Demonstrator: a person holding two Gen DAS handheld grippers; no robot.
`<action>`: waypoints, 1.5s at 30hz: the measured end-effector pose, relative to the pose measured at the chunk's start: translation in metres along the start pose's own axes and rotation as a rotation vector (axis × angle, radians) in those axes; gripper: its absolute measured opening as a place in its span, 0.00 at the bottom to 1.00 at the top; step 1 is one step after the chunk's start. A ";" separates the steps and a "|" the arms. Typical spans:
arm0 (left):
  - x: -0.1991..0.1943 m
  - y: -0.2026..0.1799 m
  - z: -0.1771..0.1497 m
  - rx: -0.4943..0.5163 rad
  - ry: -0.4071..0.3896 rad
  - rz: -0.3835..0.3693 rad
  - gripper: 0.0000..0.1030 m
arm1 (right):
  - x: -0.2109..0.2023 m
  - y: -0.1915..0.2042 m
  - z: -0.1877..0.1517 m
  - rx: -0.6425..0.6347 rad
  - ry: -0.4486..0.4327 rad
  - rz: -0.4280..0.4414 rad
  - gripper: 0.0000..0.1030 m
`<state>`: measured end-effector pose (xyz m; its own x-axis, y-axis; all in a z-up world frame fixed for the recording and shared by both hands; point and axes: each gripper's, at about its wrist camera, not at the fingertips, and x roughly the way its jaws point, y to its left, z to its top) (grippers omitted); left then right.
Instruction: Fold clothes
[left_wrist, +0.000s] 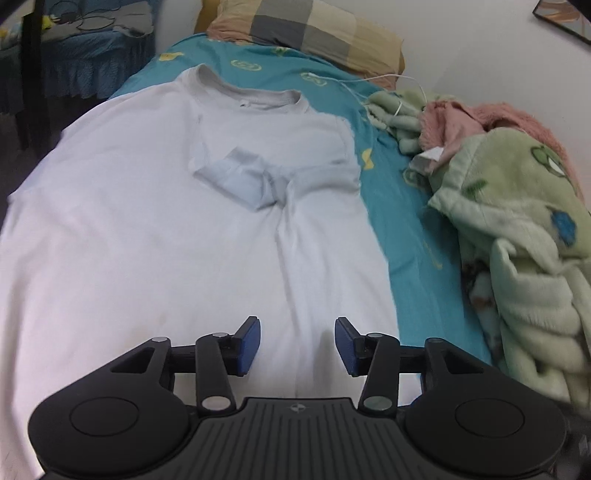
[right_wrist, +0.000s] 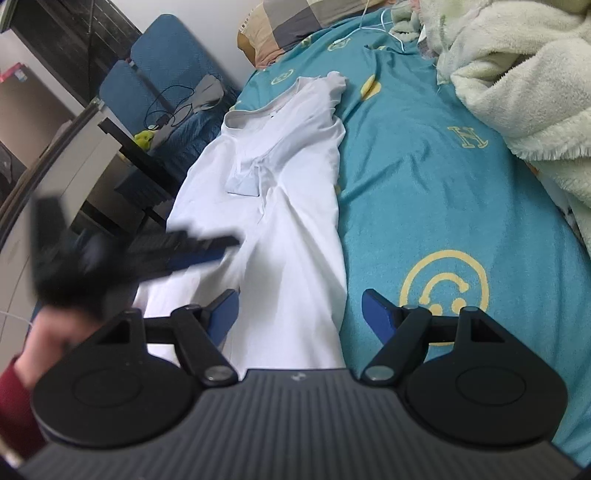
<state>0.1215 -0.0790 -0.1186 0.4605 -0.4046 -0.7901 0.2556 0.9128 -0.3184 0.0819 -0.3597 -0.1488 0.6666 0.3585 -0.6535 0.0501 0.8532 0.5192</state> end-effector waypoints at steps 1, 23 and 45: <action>-0.013 0.007 -0.005 -0.018 0.001 0.017 0.51 | -0.001 0.003 -0.001 -0.012 -0.009 -0.007 0.74; -0.022 0.287 0.069 -0.866 -0.290 0.077 0.84 | -0.003 0.047 -0.012 -0.132 -0.117 -0.037 0.75; 0.103 0.347 0.139 -0.801 -0.354 0.129 0.09 | 0.060 0.033 0.003 -0.038 -0.029 -0.050 0.75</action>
<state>0.3751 0.1883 -0.2374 0.7149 -0.1678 -0.6788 -0.4274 0.6635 -0.6141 0.1257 -0.3111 -0.1690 0.6851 0.3047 -0.6617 0.0562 0.8835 0.4650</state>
